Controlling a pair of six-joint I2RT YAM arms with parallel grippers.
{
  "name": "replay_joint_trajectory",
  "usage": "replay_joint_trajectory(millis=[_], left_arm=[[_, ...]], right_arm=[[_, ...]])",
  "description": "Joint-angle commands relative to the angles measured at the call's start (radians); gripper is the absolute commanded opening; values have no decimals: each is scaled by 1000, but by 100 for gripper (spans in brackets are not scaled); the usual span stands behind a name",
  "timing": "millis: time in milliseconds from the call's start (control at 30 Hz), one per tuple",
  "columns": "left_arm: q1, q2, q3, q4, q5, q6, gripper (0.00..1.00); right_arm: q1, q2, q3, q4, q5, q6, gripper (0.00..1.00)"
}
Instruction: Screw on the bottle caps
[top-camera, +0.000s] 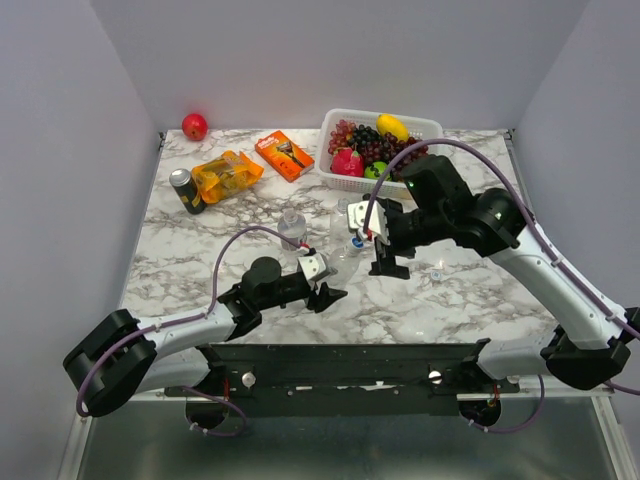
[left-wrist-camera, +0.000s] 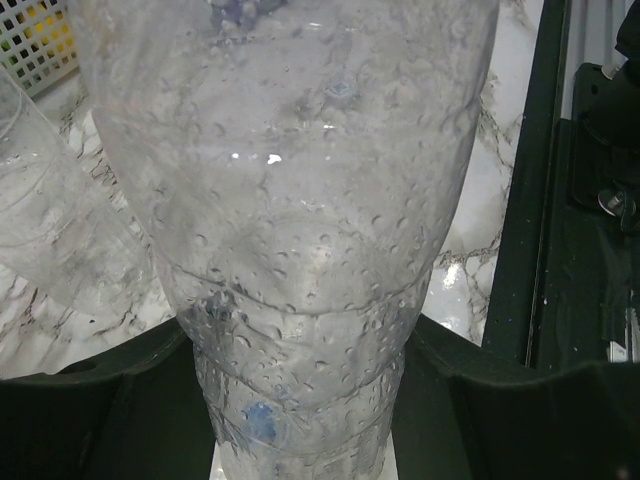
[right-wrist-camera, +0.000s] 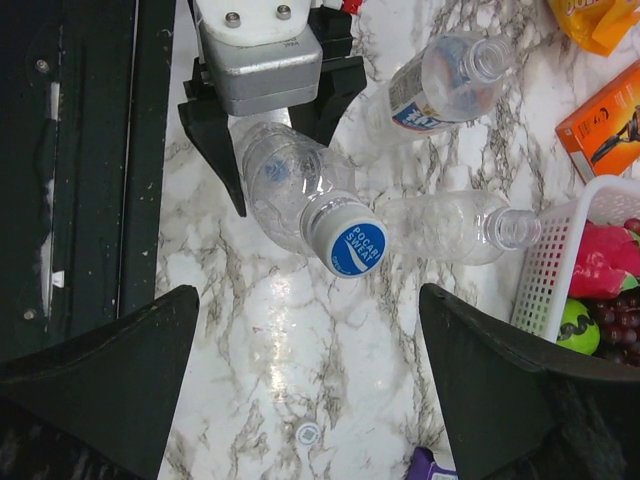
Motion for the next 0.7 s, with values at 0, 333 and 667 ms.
replay_joint_trajectory(millis=[0,333,667], left_arm=[[-1,-14,17,-2,19,-21,0],[-1,-33,10,15,14,-32,0],[-4,-24,-15,98,-12,-1,0]], right_arm=[[23,17,0,41,-42,-12,98],[52,72,40,-51,-114,1,88],[56,112,90,-119,-103,26,86]])
